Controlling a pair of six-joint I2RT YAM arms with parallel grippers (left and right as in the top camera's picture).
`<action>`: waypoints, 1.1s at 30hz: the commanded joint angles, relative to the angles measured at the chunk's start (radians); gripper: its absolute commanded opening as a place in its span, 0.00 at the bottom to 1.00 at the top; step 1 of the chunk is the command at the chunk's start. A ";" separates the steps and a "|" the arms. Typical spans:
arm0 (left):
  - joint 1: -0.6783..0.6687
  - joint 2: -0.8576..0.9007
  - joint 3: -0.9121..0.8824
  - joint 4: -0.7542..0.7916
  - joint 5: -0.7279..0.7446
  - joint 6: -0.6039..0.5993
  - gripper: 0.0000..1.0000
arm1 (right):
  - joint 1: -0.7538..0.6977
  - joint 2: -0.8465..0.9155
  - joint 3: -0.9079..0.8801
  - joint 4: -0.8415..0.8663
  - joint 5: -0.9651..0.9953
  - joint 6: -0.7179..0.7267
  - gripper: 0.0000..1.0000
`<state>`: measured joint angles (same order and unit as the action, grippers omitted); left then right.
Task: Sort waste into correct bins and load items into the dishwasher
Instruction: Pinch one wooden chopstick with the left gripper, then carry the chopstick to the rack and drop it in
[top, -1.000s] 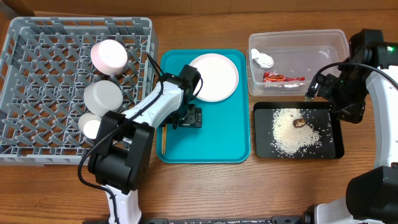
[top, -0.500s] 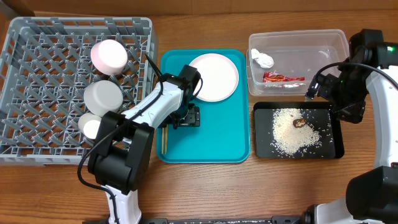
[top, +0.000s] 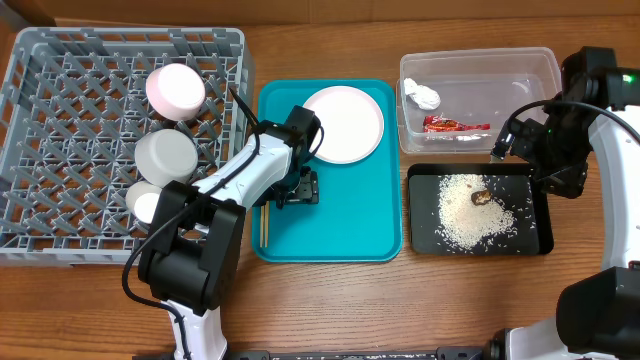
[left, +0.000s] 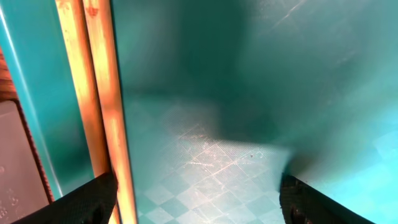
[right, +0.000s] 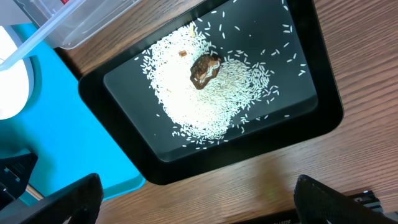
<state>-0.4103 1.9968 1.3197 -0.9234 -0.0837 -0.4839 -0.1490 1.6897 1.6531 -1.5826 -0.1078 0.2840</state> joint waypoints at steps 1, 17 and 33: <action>-0.007 0.076 -0.063 0.009 -0.005 -0.014 0.86 | -0.003 -0.029 0.022 0.002 -0.005 -0.003 1.00; -0.009 0.076 -0.087 0.069 0.077 -0.014 0.42 | -0.003 -0.029 0.022 0.002 -0.005 -0.003 1.00; -0.008 0.072 -0.057 0.034 0.085 -0.014 0.04 | -0.003 -0.029 0.022 -0.001 -0.005 -0.003 1.00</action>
<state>-0.4126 1.9835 1.2961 -0.8680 -0.0071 -0.4961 -0.1490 1.6897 1.6531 -1.5845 -0.1081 0.2836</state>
